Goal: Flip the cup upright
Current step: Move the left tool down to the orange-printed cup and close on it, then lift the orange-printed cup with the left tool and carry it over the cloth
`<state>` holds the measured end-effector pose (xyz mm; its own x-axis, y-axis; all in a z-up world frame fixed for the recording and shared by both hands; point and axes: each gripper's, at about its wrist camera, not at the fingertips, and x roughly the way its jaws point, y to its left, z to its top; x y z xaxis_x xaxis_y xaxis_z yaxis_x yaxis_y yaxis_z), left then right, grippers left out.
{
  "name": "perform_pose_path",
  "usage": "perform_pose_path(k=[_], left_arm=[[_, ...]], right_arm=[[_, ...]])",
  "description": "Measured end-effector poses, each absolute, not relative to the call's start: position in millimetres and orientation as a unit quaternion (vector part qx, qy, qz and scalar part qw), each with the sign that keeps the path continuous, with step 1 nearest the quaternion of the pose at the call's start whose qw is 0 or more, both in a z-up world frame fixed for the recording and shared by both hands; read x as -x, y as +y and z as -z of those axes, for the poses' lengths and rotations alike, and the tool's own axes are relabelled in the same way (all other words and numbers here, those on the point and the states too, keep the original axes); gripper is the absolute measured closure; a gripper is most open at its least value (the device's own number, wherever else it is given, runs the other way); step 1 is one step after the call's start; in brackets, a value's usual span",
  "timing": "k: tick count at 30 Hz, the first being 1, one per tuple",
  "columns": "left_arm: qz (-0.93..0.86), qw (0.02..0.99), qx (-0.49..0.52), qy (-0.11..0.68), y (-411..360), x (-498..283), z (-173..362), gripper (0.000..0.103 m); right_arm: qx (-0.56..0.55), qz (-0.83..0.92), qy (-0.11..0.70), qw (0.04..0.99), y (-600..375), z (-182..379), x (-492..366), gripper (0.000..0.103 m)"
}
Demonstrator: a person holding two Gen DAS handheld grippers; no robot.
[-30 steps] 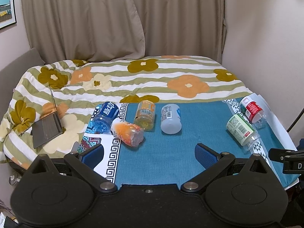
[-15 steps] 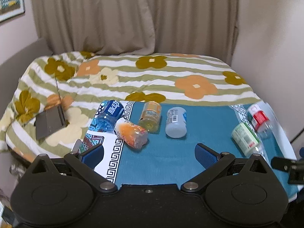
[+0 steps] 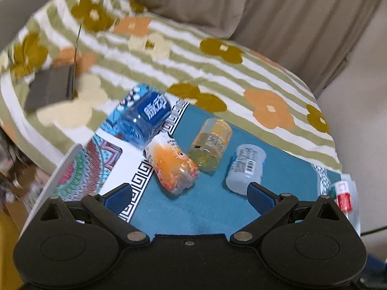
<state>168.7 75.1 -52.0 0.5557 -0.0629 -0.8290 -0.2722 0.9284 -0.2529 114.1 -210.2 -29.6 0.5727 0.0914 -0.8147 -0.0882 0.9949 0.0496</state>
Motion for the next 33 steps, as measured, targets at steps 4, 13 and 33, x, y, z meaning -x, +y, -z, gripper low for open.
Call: perform_pose_path(k=[4, 13, 33], left_arm=[[-0.064, 0.846, 0.207, 0.487, 91.8, -190.8, 70.2, 0.002], [-0.059, 0.815, 0.243, 0.523, 113.6, -234.3, 104.6, 0.005], [-0.039, 0.761, 0.305, 0.571, 130.0, -259.0, 150.1, 0.034]], right_arm=[[0.0, -0.029, 0.474, 0.88, -200.8, 39.4, -135.8, 0.0], [-0.016, 0.0, 0.502, 0.865, -184.5, 61.6, -173.0, 0.0], [-0.016, 0.026, 0.538, 0.842, -173.4, 88.6, -200.9, 0.0]])
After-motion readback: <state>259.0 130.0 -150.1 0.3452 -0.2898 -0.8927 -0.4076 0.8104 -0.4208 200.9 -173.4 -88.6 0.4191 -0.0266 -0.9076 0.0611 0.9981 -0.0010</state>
